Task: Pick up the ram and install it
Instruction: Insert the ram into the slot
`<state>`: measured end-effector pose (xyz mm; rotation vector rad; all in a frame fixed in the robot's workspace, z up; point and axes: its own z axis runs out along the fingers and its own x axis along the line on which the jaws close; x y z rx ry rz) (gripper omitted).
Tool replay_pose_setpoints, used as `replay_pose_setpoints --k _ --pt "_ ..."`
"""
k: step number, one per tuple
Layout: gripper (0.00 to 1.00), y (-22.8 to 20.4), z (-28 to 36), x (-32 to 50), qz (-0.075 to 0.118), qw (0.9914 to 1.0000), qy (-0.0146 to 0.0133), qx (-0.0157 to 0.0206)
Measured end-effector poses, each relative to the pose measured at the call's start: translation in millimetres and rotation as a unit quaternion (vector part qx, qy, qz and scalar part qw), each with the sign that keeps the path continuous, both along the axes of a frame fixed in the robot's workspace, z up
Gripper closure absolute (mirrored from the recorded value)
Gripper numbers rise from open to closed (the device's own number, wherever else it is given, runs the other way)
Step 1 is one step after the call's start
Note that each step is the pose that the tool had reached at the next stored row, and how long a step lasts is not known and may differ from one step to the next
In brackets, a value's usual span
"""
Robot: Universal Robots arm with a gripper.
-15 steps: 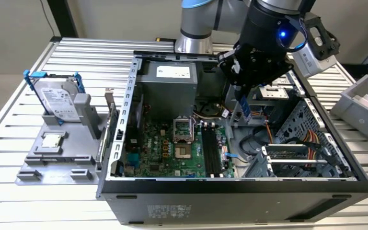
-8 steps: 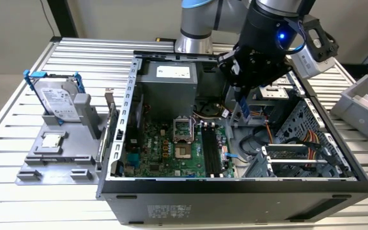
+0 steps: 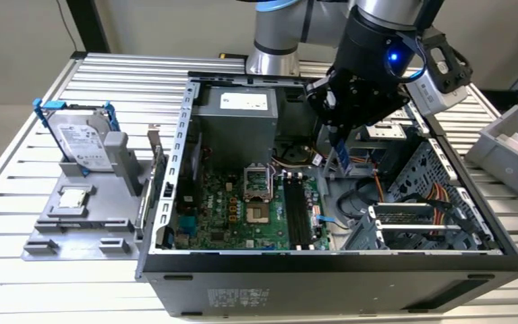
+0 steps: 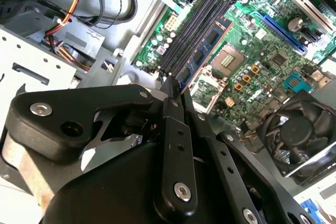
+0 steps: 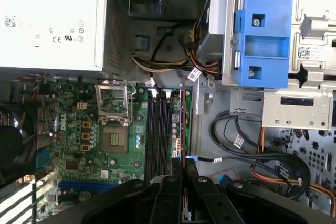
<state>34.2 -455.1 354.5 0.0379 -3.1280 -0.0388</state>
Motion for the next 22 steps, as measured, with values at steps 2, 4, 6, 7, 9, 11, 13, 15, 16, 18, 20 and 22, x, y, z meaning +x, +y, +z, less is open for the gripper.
replay_pose_setpoints --k 2,4,6,7,9,11,13,15,16,18,20,22 --pt "1.00 0.0 -2.0 0.0 0.000 1.00000 0.0000 0.0000" --pt "1.00 0.0 -4.4 0.0 0.000 1.00000 0.0000 0.0000" --pt "1.00 0.0 -6.6 0.0 -0.001 1.00000 0.0000 0.0000" --pt "1.00 0.0 -7.6 0.0 -0.001 1.00000 0.0000 0.0000" --pt "1.00 0.1 -9.6 0.0 -0.001 1.00000 0.0000 0.0000" --pt "1.00 0.2 -11.6 0.0 -0.002 1.00000 0.0000 0.0000" --pt "1.00 0.3 -13.7 0.0 -0.002 1.00000 0.0001 -0.0001" --pt "1.00 0.5 -16.0 0.0 -0.003 1.00000 0.0001 -0.0001" --pt "1.00 0.5 -17.1 0.0 -0.003 1.00000 0.0001 -0.0001" --pt "1.00 0.5 -19.2 0.0 -0.004 0.99999 0.0001 0.0000" --pt "1.00 0.6 -20.0 -0.1 -0.005 0.99999 0.0001 -0.0002" --pt "1.00 0.5 -20.0 -0.1 -0.005 0.99999 0.0001 -0.0002"
